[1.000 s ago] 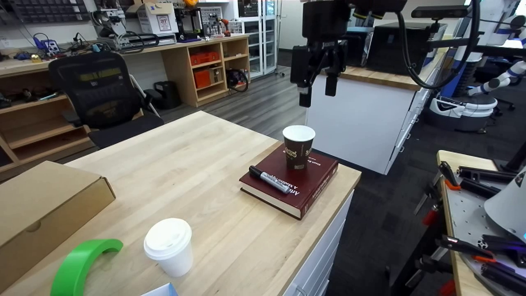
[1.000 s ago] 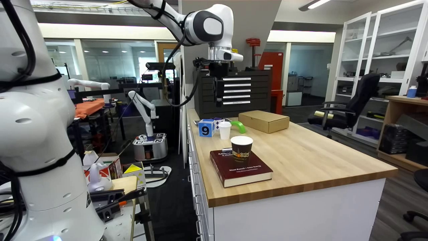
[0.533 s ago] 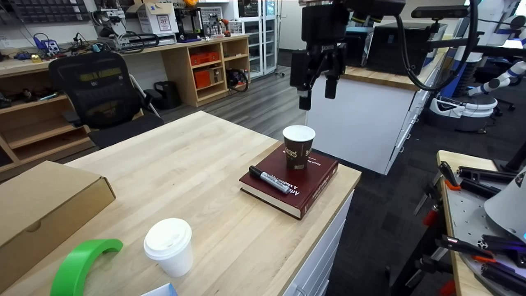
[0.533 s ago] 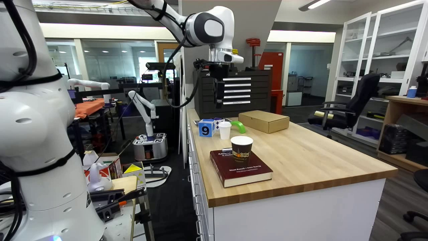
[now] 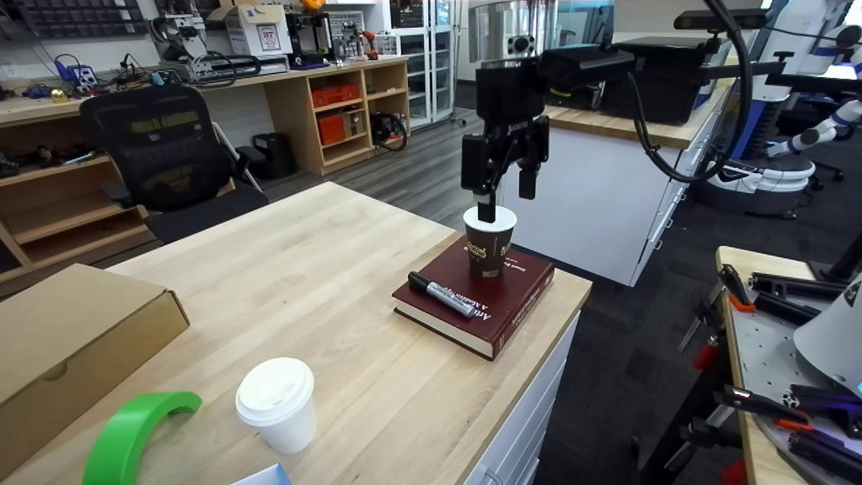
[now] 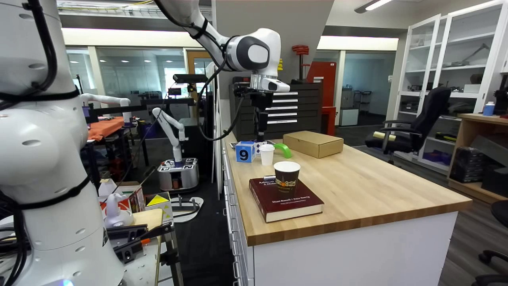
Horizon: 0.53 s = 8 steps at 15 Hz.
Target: Put the marker in the cup
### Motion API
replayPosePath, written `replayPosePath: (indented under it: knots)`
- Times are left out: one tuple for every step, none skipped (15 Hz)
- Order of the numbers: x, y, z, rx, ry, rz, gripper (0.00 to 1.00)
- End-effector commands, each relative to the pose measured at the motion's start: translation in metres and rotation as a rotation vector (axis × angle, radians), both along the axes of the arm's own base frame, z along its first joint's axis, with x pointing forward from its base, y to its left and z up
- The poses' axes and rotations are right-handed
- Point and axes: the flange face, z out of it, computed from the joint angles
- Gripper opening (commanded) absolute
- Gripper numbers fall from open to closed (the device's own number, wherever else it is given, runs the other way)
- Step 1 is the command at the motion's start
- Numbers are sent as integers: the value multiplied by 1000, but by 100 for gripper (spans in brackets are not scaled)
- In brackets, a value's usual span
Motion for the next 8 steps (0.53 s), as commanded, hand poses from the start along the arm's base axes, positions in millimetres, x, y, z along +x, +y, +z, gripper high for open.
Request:
replayPosePath:
  knots:
    - [10, 10, -16, 3, -2, 13, 100]
    - [13, 12, -22, 2, 2, 13, 100]
    - [15, 15, -28, 2, 6, 15, 100]
    - [17, 17, -34, 0, 9, 19, 100]
    - [19, 21, -39, -3, 14, 20, 100]
    - [21, 24, -44, -7, 19, 24, 100]
    - [24, 27, -49, -7, 22, 31, 100]
    - [26, 31, -54, -9, 25, 33, 100]
